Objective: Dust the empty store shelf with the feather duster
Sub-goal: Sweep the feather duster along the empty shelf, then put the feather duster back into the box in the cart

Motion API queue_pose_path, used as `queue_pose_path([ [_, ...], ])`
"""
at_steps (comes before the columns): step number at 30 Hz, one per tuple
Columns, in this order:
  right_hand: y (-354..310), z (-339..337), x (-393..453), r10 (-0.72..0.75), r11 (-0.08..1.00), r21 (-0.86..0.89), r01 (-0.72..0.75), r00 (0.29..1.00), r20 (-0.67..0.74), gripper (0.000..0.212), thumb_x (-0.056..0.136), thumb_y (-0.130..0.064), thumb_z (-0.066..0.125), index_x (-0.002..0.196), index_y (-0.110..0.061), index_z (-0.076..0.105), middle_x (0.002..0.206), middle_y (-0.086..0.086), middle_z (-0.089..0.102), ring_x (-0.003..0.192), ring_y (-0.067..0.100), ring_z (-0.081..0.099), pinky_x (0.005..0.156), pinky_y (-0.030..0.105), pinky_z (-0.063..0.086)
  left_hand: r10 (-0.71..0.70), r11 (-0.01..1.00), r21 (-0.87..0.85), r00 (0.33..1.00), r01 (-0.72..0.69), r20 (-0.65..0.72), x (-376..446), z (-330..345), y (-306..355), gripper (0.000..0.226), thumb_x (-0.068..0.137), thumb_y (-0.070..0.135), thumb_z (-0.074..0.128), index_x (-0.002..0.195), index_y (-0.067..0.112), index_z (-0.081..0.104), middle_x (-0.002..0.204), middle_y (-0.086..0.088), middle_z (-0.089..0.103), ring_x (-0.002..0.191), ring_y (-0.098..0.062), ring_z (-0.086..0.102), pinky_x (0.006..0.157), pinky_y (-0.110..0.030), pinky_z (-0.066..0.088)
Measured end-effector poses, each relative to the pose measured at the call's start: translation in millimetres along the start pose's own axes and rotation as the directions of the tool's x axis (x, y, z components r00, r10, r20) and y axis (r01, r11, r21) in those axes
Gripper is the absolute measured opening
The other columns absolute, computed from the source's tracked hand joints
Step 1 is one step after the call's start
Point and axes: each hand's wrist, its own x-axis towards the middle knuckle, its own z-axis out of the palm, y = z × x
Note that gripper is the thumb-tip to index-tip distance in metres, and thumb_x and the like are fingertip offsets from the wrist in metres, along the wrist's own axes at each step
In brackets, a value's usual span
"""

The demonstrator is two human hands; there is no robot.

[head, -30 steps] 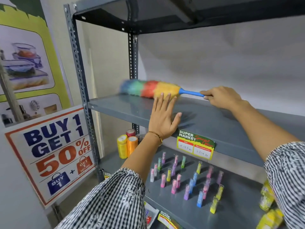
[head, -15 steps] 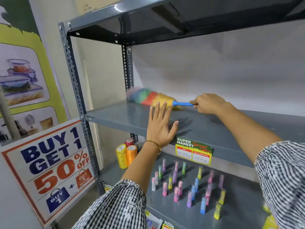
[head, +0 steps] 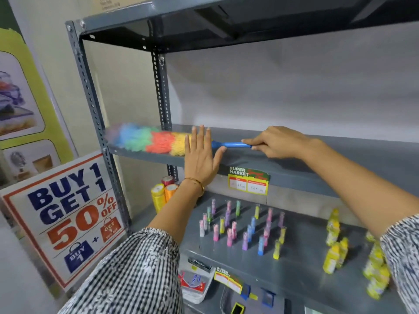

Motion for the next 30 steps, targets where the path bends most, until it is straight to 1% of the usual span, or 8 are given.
queue_pose_path([
  [5,-1,-25,-33,-0.008,1.0,0.015,0.009,0.998,-0.068,0.035,0.095,-0.029,0.053,0.128,-0.042,0.055,0.061,-0.007,0.058,0.057,0.014,0.041,0.058,0.026,0.033,-0.013,1.0,-0.009,1.0,0.013,-0.007,-29,-28,-9,0.064,0.092,0.047,0.022,0.139,0.004,0.027,0.151,-0.018,0.026,0.142,-0.034,0.013,0.116,-0.047,0.002],
  [8,-12,-34,-46,-0.031,1.0,-0.008,0.03,0.996,-0.085,0.035,0.093,-0.028,0.056,0.124,-0.044,0.058,0.05,-0.018,0.04,0.051,0.007,0.037,0.049,0.024,0.03,-0.029,1.0,0.003,0.999,0.029,0.019,-51,-39,-16,0.061,0.092,0.044,0.025,0.139,0.004,0.029,0.151,-0.018,0.028,0.141,-0.035,0.016,0.116,-0.047,0.005],
  [12,-47,-34,-51,-0.095,0.991,-0.095,0.094,0.996,0.0,0.036,0.092,-0.036,0.051,0.124,-0.052,0.053,0.087,-0.003,0.072,0.073,0.021,0.053,0.064,0.033,0.048,-0.051,0.999,0.014,0.996,0.05,0.069,-85,-51,-28,0.065,0.091,0.048,0.018,0.139,0.005,0.029,0.15,-0.017,0.03,0.141,-0.034,0.018,0.116,-0.047,0.009],
  [14,-67,-28,-47,-0.142,0.978,-0.151,0.142,0.99,0.012,0.037,0.092,-0.038,0.049,0.126,-0.053,0.05,0.103,-0.003,0.073,0.09,0.026,0.063,0.068,0.034,0.05,-0.072,0.997,0.009,0.993,0.072,0.092,-107,-55,-40,0.067,0.09,0.05,0.016,0.138,0.006,0.031,0.148,-0.017,0.033,0.14,-0.034,0.021,0.116,-0.047,0.012],
  [18,-116,-9,-26,-0.271,0.94,-0.218,0.263,0.963,-0.009,0.034,0.089,-0.035,0.057,0.122,-0.043,0.059,0.099,-0.002,0.074,0.093,0.027,0.067,0.062,0.03,0.045,-0.181,0.983,0.034,0.973,0.178,0.145,-163,-58,-77,0.07,0.088,0.053,0.015,0.138,0.007,0.031,0.148,-0.016,0.034,0.14,-0.033,0.022,0.116,-0.047,0.013],
  [22,-172,27,5,-0.362,0.907,-0.207,0.366,0.93,0.061,0.032,0.083,-0.033,0.063,0.115,-0.038,0.065,0.098,-0.001,0.074,0.095,0.026,0.067,0.065,0.034,0.05,-0.293,0.956,0.088,0.925,0.28,0.241,-230,-59,-116,0.075,0.088,0.058,0.009,0.137,0.006,0.033,0.146,-0.017,0.037,0.138,-0.032,0.025,0.116,-0.045,0.014],
  [27,-253,108,37,-0.56,0.776,-0.234,0.586,0.81,0.175,0.03,0.081,-0.021,0.059,0.106,-0.033,0.069,0.088,-0.002,0.071,0.088,0.025,0.064,0.067,0.033,0.048,-0.466,0.885,0.168,0.811,0.435,0.355,-319,-51,-164,0.062,0.095,0.048,0.026,0.139,0.005,0.028,0.15,-0.016,0.029,0.141,-0.029,0.018,0.116,-0.041,0.006],
  [30,-305,174,44,-0.635,0.698,-0.199,0.688,0.723,0.274,0.026,0.083,-0.016,0.056,0.102,-0.028,0.069,0.09,0.0,0.071,0.089,0.025,0.064,0.066,0.032,0.04,-0.554,0.832,0.229,0.735,0.505,0.392,-374,-45,-192,0.065,0.093,0.05,0.02,0.14,0.007,0.028,0.15,-0.015,0.031,0.141,-0.029,0.019,0.116,-0.041,0.007],
])
